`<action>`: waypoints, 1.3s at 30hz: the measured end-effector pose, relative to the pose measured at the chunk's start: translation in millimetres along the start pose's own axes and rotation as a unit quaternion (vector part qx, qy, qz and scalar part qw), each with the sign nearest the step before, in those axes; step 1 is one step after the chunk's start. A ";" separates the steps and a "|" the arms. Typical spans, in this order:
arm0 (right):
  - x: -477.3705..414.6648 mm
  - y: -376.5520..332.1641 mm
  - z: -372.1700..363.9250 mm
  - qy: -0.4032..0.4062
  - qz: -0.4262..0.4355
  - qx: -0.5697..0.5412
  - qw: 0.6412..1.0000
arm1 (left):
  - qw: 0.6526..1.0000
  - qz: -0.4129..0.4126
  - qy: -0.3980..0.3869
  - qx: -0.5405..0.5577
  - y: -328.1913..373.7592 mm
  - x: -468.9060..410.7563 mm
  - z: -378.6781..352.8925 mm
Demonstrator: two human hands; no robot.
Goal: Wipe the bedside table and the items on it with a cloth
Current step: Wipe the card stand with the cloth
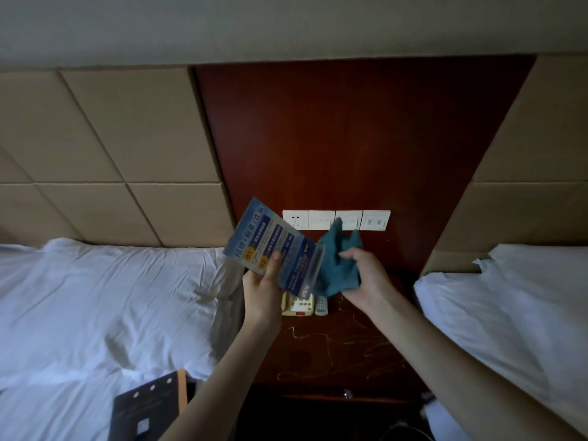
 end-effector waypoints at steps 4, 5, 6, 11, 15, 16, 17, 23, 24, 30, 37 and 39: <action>-17.0 10.0 4.6 0.030 -0.005 0.052 0.998 | 0.997 0.047 0.054 -0.028 -19.2 6.6 35.8; -22.6 15.9 7.5 0.041 -0.012 0.056 0.998 | 0.995 0.058 0.067 -0.037 -24.1 7.0 47.0; -27.5 22.1 10.7 0.054 -0.019 0.060 0.997 | 0.993 0.070 0.080 -0.045 -29.2 7.3 59.4; -53.2 61.0 21.8 0.093 -0.055 0.076 0.991 | 0.975 0.138 0.128 -0.114 -63.0 4.7 134.2; -72.4 93.6 28.4 0.141 -0.071 0.155 0.975 | 0.952 0.206 0.176 -0.142 -93.5 12.6 205.6; -77.1 100.6 29.4 0.154 -0.069 0.187 0.968 | 0.946 0.222 0.183 -0.149 -100.8 17.4 224.7; -82.3 107.1 29.7 0.168 -0.062 0.222 0.958 | 0.940 0.235 0.193 -0.153 -107.5 22.5 243.6; -108.7 146.7 24.3 0.212 -0.043 0.333 0.918 | 0.900 0.288 0.256 -0.206 -133.8 57.7 355.6; -113.2 153.9 23.2 0.213 -0.051 0.331 0.918 | 0.892 0.296 0.261 -0.219 -136.2 61.6 372.7; -134.3 193.3 16.9 0.220 -0.073 0.345 0.909 | 0.853 0.342 0.271 -0.287 -152.3 69.4 447.1; -150.6 229.5 20.4 0.221 -0.108 0.335 0.910 | 0.789 0.367 0.297 -0.392 -159.8 65.4 488.1; -154.9 234.8 20.2 0.223 -0.114 0.329 0.911 | 0.770 0.365 0.275 -0.446 -153.6 60.7 488.9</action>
Point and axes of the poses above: each hand's wrist, its own x-axis away from the middle knuckle, its own z-axis out of the back of the hand, y = z × x, the point moved 6 cm from there along -x, towards the middle knuckle, and after that the axes turned 12 degrees about -z, right-handed, at the moved point
